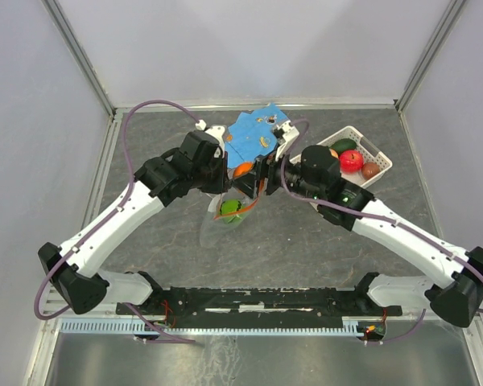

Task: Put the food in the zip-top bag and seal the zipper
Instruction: Place the fake fruit in the zipper food storage bag.

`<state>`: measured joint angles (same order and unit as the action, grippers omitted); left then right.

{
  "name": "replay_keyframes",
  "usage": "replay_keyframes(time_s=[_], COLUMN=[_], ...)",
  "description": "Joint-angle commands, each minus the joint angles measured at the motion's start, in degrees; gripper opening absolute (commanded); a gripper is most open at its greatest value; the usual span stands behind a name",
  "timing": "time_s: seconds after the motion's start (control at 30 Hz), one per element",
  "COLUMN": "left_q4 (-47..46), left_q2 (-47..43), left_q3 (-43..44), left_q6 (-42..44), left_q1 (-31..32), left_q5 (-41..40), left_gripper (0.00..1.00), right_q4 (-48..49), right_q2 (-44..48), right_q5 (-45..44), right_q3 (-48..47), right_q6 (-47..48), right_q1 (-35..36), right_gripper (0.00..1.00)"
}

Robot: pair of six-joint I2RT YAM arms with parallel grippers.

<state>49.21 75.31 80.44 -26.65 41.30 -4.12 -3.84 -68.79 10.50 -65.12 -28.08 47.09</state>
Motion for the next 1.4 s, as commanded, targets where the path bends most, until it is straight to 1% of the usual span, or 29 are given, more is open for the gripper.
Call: replay_keyframes(time_s=[0.0,0.13,0.23,0.47,0.6,0.73,0.87,1.0,1.13,1.3,1.37], left_q4=[-2.9,-2.8,-2.9,-2.9,-4.4,-6.3,-6.7,-8.7,-10.0,-9.8,-9.3], left_q2=[-3.1,-4.5,-5.1,-5.2,-5.3,-5.6,-5.6,-5.9,-6.1,-6.7,-6.8], left_q3=[-0.3,-0.9,-1.3,-2.1,-3.4,-4.2,-4.1,-5.2,-6.5,-6.9,-6.9], left_q6=[-3.2,-3.7,-3.9,-4.3,-5.4,-6.8,-7.6,-9.1,-10.4,-11.1,-11.4], left_q1=[-0.1,-0.1,-0.1,-0.1,0.0,-0.1,-0.1,-0.1,-0.1,-0.1,-0.1], left_q5=[1.6,1.4,2.1,5.2,6.9,8.0,8.4,10.2,11.3,9.2,8.2], left_gripper=[0.03,0.03,0.03,0.03,0.03,0.03,0.03,0.03,0.03,0.03,0.03], right_q4=[10.6,14.4,13.7,7.2,2.8,0.0,-7.9,-12.2,-14.5,-16.7,-17.2], right_q2=[-1.1,-1.5,-3.0,-5.5,-7.8,-9.7,-12.4,-15.1,-15.8,-15.0,-14.4], right_q5=[-2.4,-4.9,-5.8,-8.9,-10.8,-14.7,-18.8,-19.7,-21.3,-23.0,-23.6], right_q3=[5.7,11.2,12.2,9.4,5.9,4.2,0.7,-1.6,-3.0,-4.7,-5.1], right_q6=[-0.1,0.5,0.8,-0.6,-5.5,-9.5,-13.6,-16.9,-19.9,-20.7,-20.7], right_q1=[0.4,0.4,0.4,0.4,0.4,1.0,1.0,1.2,1.4,1.5,1.5], right_gripper=[0.64,0.65,0.65,0.70,0.70,0.70,0.72,0.78,0.88,0.97,0.99])
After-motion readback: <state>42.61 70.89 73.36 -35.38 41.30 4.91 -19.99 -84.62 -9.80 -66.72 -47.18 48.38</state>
